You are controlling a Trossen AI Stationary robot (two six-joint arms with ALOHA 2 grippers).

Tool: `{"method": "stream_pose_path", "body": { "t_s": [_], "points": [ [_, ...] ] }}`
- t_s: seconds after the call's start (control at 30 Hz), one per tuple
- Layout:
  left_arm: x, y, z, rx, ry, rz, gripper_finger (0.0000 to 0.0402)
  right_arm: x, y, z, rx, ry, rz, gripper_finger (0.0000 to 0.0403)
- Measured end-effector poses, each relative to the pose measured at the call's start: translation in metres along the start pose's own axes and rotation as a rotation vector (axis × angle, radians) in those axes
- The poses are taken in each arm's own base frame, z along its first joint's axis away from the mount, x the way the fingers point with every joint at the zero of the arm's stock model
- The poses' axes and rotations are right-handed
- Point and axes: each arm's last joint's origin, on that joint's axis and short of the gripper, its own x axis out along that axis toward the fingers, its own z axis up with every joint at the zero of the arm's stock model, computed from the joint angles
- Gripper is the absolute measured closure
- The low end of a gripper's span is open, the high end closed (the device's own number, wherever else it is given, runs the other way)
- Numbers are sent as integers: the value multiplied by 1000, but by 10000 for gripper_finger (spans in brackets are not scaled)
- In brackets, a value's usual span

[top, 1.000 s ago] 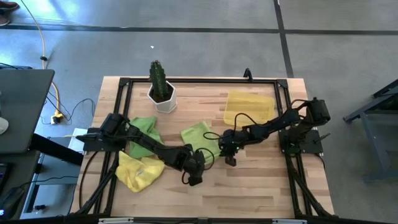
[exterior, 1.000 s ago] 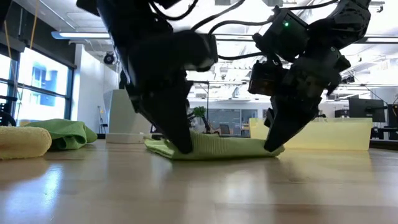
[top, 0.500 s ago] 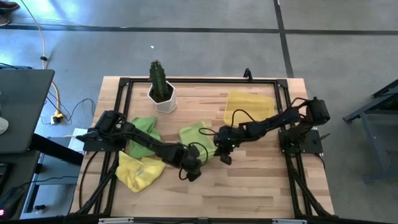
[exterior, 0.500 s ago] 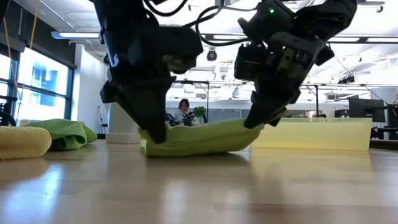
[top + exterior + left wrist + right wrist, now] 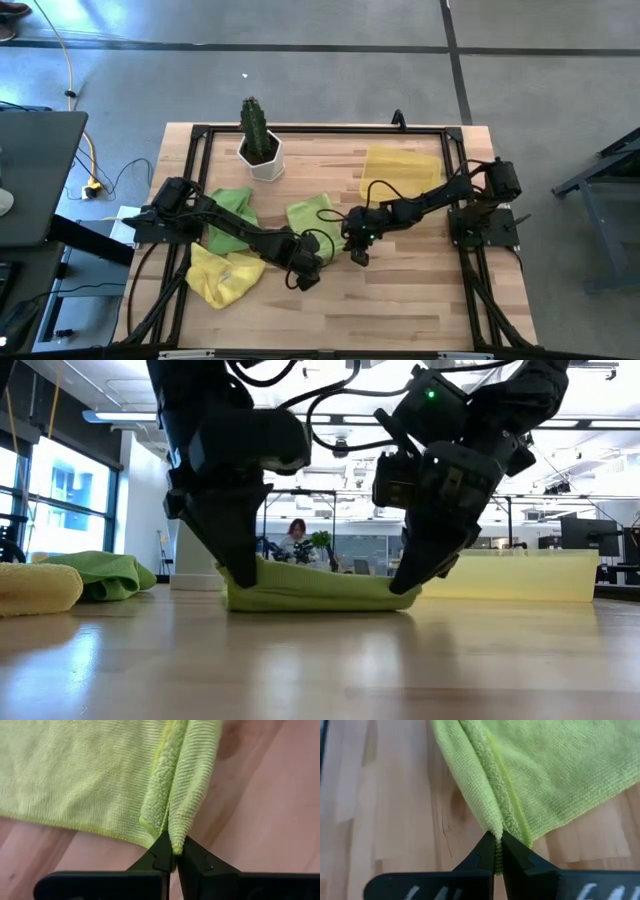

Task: Roll microfiber towels into tight, uniform cylinder then place into a basket
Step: Roll the light green microfiber cloth

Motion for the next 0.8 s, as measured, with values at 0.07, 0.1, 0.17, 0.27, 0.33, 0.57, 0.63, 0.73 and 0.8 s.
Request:
{"method": "stream_pose_path", "body": {
  "t_s": [0.07, 0.1, 0.17, 0.27, 0.33, 0.57, 0.63, 0.73, 0.8],
  "points": [
    [0, 1, -1, -14, 4, 12, 394, 0, 0, 1, 19, -6, 9, 402],
    [0, 1, -1, -20, 6, 14, 394, 0, 0, 1, 29, -7, 11, 402],
    [0, 1, -1, -18, 11, 4, 394, 0, 0, 1, 51, -9, 12, 402],
    [-1, -4, -3, 119, 10, -29, 394, 1, 4, -1, 75, -1, 21, 402],
    [-2, -7, -6, 239, -5, -19, 394, 2, 8, -2, 67, -4, 32, 402],
    [-4, -3, -14, 402, -35, 118, 394, 4, 18, 0, 111, -89, -4, 402],
    [-3, -1, -13, 310, -14, 106, 394, 4, 17, 1, 134, -117, -37, 402],
    [-2, -1, -11, 179, 4, 72, 394, 3, 17, 1, 158, -126, -51, 402],
    [-2, -2, -10, 123, 19, 30, 394, 4, 17, 1, 173, -122, -41, 402]
  ]
}}
